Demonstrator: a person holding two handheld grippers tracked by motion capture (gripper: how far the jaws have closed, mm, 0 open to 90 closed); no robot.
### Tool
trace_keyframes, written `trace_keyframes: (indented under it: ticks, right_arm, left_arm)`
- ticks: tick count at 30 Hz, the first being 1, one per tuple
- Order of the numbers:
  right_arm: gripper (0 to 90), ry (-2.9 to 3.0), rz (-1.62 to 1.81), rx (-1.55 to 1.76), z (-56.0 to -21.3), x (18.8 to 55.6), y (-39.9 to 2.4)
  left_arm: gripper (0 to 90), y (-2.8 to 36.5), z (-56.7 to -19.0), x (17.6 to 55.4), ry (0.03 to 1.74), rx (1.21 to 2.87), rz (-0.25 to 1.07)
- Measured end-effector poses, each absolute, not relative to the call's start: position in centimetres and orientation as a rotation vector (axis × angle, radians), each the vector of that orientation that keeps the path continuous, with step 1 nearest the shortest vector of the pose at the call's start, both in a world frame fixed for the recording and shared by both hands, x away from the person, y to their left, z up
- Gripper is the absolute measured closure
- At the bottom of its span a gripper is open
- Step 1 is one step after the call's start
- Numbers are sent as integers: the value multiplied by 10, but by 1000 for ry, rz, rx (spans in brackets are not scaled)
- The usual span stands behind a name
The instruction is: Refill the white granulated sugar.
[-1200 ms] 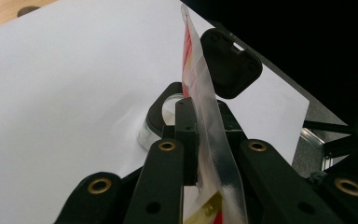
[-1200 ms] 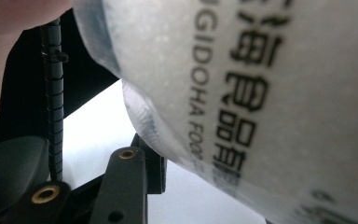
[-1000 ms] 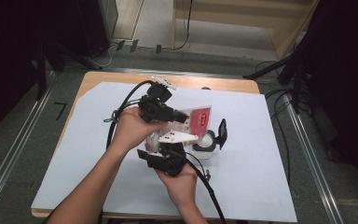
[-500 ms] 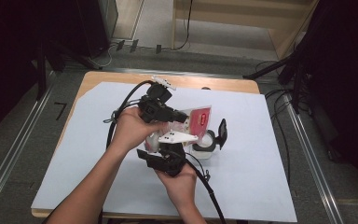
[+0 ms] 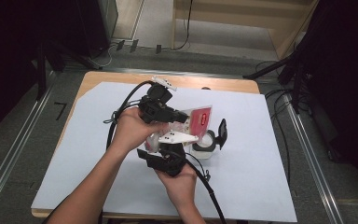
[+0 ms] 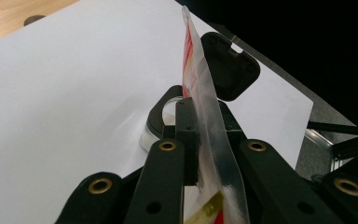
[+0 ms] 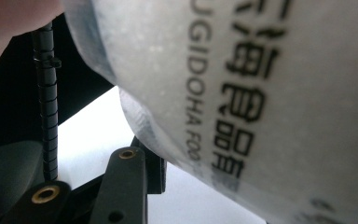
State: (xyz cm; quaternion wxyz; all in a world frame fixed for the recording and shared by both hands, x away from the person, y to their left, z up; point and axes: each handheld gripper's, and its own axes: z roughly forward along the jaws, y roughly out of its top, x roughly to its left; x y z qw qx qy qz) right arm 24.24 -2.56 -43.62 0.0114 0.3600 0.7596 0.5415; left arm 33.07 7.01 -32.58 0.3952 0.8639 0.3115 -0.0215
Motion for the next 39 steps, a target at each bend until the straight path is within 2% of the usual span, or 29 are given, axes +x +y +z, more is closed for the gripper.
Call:
trace_keyframes:
  ticks: [39]
  right_arm:
    - [630, 2348, 1702, 1156, -437, 242, -27]
  left_arm:
    - [839, 66, -327, 330, 788, 2173, -66]
